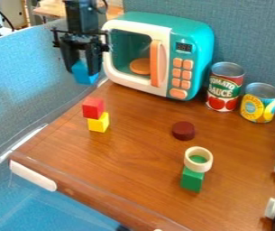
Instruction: Put the blue cube on top of the red cube
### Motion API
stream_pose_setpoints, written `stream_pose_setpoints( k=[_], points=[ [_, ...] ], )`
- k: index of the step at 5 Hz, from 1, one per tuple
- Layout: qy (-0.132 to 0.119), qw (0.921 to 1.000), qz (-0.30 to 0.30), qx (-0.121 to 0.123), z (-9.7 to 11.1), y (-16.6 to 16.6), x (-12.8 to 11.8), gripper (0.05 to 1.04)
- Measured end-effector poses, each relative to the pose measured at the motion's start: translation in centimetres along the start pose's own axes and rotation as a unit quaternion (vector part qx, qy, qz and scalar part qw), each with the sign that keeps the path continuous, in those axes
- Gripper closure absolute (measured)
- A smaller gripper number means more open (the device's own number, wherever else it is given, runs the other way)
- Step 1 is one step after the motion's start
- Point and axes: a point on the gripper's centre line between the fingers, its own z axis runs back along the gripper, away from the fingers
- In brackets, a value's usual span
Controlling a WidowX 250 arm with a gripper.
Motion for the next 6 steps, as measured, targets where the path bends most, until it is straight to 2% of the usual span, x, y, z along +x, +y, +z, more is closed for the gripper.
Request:
stream_pose_setpoints(
  k=[1, 4, 5, 6],
  points=[
    [0.019, 0.9998, -0.004, 0.004, -1.3, 0.0, 0.4, 0.501],
    [0.034, 0.9993, 0.013, -0.001, -2.3, 0.8, 0.9, 0.501],
    [0.045, 0.9988, 0.020, -0.008, -3.4, 1.1, 1.1, 0.501],
    [0.045, 0.9987, 0.023, -0.008, -3.5, 1.3, 1.4, 0.501]
  ],
)
